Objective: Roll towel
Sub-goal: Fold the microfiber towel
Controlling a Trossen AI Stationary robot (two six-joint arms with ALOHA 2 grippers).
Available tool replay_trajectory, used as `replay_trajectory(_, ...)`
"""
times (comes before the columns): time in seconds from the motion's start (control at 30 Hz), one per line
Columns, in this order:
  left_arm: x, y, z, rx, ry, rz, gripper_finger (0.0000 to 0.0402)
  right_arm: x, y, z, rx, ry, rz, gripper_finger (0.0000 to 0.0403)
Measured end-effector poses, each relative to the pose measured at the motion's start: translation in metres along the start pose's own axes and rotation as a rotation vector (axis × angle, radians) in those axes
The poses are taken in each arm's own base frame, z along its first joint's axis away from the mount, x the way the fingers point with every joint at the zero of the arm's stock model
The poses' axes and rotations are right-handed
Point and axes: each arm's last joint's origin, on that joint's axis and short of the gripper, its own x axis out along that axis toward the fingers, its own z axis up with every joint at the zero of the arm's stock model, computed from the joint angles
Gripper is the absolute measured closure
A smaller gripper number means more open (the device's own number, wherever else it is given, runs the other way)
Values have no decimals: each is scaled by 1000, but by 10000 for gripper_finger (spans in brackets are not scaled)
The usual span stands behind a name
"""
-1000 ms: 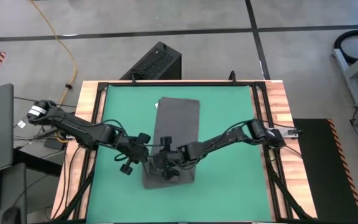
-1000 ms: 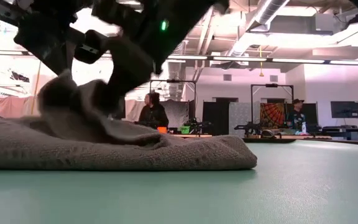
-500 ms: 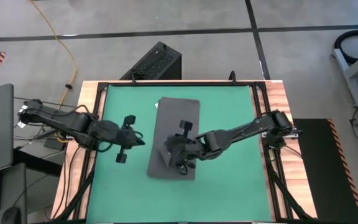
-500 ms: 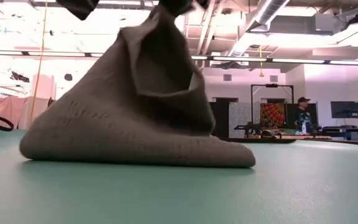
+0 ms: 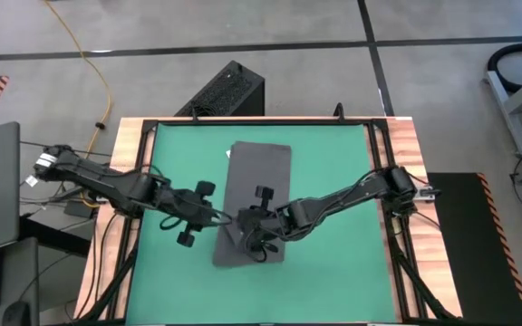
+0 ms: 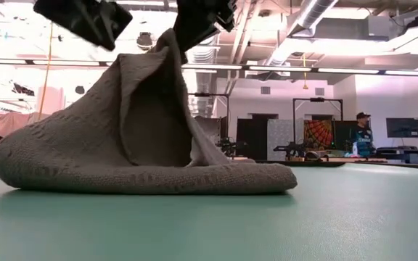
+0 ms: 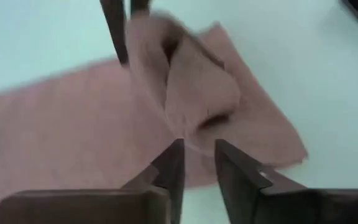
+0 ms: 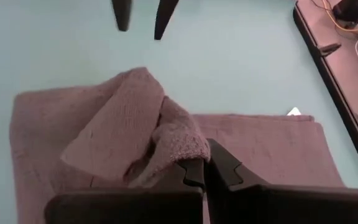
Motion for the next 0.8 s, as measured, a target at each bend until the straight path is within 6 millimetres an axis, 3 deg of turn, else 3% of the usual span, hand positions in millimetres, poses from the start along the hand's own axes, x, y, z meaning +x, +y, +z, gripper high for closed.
replay_trajectory(0.1, 12, -1, 0, -27, 29, -66, 267, -2, 0, 1, 2, -5, 4, 390)
replay_trajectory(0.3, 28, 10, -4, -56, 94, -11, 216, 3, 10, -4, -10, 5, 17, 390)
replay_trajectory(0.53, 32, 29, -5, -145, 73, -21, 207, 8, 25, -16, -56, 56, 45, 390)
replay_trajectory(0.67, 30, 27, 0, -150, 5, -157, 207, 7, 26, -15, -52, 53, 44, 390)
replay_trajectory(0.8, 40, 22, 1, -92, 15, -141, 207, 7, 24, -14, -49, 46, 45, 390)
